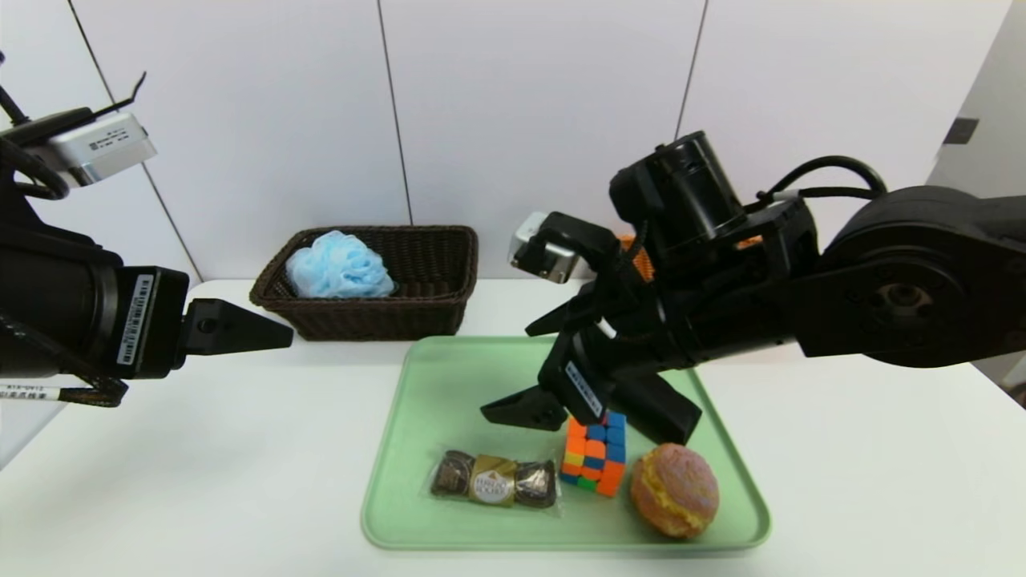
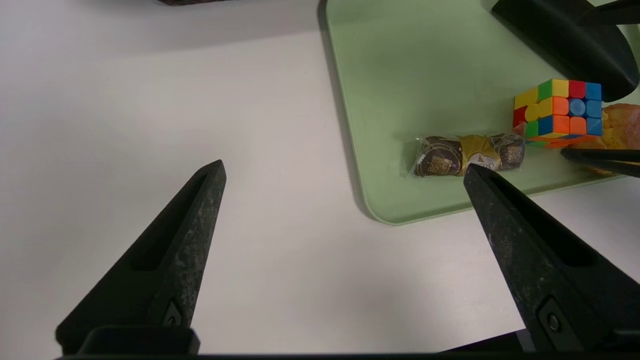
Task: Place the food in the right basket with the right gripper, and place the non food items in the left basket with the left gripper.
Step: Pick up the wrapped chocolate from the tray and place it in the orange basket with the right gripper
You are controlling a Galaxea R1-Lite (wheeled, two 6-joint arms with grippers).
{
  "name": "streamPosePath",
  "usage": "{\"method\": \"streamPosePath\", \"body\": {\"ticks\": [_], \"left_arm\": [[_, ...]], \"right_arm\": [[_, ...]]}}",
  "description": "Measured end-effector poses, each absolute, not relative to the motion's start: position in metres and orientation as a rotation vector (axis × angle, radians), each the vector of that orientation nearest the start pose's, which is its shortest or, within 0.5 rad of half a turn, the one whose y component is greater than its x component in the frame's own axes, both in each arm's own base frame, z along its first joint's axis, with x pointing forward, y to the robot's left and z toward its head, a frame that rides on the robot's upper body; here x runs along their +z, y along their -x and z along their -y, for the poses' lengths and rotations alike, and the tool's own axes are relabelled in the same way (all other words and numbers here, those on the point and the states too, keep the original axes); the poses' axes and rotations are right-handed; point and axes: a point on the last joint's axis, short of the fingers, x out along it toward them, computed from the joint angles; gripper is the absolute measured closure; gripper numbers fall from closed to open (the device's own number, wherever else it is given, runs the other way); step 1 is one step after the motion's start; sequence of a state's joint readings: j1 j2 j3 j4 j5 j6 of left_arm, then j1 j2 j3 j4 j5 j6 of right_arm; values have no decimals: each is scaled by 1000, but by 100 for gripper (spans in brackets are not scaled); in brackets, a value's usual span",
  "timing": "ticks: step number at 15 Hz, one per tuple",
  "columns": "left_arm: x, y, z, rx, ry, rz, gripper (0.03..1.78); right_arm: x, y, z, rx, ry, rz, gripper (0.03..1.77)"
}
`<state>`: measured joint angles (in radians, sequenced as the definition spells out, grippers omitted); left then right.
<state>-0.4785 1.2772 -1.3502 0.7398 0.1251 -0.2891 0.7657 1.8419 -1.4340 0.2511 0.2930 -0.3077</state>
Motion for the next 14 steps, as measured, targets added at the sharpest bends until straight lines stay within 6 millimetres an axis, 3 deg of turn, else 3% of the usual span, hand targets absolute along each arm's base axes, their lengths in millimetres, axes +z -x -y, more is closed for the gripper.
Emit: {"method": "streamPosePath", "body": {"ticks": [6, 14], "left_arm": [[309, -140, 70, -242, 82, -679, 12], [309, -142, 70, -240, 84, -681, 12]], "right_arm": [[207, -249, -279, 1181, 500, -623, 10], [170, -257, -292, 1201, 713, -736, 10]]}}
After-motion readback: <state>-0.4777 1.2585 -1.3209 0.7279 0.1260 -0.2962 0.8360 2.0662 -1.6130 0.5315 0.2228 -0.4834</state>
